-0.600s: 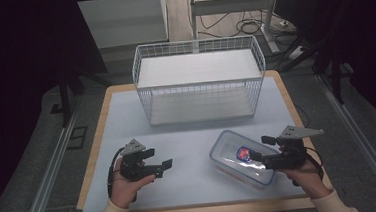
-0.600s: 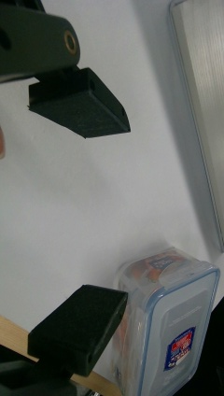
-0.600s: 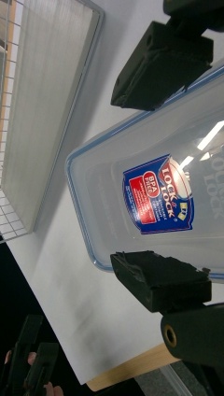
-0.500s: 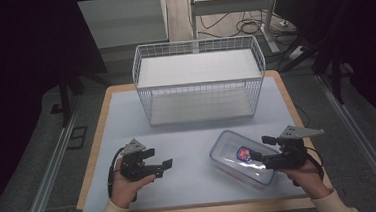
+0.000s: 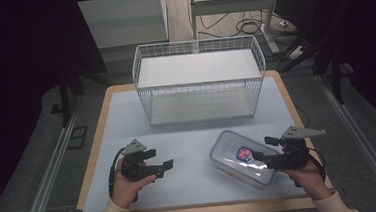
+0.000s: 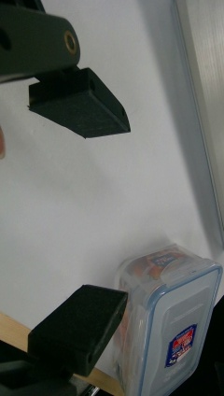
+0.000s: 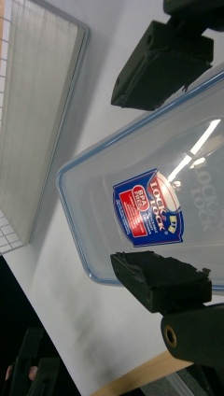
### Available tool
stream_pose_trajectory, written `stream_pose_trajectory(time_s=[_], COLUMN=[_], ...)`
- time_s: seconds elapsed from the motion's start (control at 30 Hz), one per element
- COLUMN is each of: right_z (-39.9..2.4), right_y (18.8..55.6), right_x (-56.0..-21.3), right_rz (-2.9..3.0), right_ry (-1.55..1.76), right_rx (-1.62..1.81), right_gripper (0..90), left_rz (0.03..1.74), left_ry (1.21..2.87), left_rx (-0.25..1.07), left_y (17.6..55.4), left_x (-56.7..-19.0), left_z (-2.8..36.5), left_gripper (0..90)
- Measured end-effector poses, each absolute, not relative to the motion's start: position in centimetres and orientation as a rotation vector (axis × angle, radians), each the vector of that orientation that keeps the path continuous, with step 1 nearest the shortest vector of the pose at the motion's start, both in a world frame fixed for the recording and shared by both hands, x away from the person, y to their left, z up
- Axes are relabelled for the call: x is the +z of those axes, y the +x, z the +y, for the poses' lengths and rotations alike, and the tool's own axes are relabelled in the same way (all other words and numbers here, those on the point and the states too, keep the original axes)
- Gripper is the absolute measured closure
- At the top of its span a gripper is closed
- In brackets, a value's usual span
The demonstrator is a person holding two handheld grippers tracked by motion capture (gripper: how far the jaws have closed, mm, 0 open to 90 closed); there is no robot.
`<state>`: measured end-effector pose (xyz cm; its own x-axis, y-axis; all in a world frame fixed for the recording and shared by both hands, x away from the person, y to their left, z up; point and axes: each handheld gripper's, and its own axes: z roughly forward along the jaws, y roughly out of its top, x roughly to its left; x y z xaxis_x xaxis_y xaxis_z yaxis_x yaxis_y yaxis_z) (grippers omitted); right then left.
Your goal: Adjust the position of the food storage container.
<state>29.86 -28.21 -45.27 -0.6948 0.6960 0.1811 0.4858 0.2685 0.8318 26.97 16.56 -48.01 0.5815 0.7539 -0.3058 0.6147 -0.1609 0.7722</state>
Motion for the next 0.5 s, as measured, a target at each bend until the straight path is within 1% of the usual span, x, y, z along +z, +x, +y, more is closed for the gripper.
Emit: stream_pose_trajectory(time_s=[0.17, 0.3, 0.4, 0.43, 0.5], right_z=[-28.3, -28.2, -28.3, -28.3, -28.4], right_y=[29.9, 29.8, 29.3, 29.2, 28.8], right_x=[-45.3, -45.2, -45.0, -45.0, -44.8], right_rz=[2.309, 2.31, 2.311, 2.313, 2.325], right_ry=[1.106, 1.099, 1.094, 1.088, 1.095], right_rx=[1.392, 1.394, 1.393, 1.391, 1.376], right_gripper=[20.1, 22.3, 27.3, 30.5, 41.3], left_rz=[1.115, 1.116, 1.115, 1.118, 1.12], left_ry=[1.852, 1.852, 1.855, 1.852, 1.852], left_rx=[0.173, 0.167, 0.168, 0.166, 0.165], left_y=[27.0, 27.0, 27.0, 27.0, 27.0], left_x=[-48.1, -48.1, -48.1, -48.1, -48.2], left_z=[16.7, 16.6, 16.6, 16.6, 16.7], left_gripper=[17.2, 17.2, 17.2, 17.3, 17.3])
